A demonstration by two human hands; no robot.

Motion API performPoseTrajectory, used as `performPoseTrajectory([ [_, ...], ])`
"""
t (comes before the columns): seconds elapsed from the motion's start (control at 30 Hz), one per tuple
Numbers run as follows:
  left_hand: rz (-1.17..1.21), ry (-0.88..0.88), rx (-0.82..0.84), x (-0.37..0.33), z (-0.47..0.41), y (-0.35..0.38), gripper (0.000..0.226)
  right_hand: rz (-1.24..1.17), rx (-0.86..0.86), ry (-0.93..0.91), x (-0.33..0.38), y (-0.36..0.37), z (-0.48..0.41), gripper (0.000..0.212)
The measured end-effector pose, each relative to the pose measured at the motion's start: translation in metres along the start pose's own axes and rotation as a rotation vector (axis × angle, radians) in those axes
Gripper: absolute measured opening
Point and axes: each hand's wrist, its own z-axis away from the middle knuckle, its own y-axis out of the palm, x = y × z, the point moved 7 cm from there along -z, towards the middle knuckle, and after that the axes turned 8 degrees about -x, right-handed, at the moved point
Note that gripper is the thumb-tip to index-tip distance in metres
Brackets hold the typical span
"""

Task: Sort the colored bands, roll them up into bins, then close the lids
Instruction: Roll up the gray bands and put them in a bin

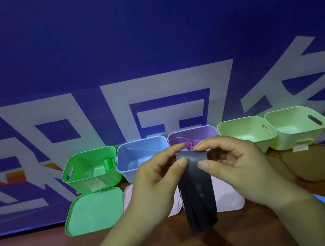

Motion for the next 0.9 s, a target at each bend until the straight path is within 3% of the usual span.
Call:
performPoseTrajectory([
  [0.4,-0.277,0.057,-0.035,0.003,0.012,0.012,0.049,0.31,-0.263,-0.133,-0.007,0.005,0.015,0.035],
  [0.5,-0.291,0.038,-0.02,0.007,0.013,0.014,0.048,0.333,-0.272,-0.146,-0.008,0.011,0.019,0.044],
  [0.67,-0.288,0.015,0.025,0.011,0.016,0.015,0.058,0.327,-0.295,-0.148,-0.01,0.012,0.02,0.041],
  [0.9,-0.292,0.038,0.03,0.012,0.018,0.019,0.051,0.35,-0.323,-0.203,-0.006,0.015,0.022,0.04],
])
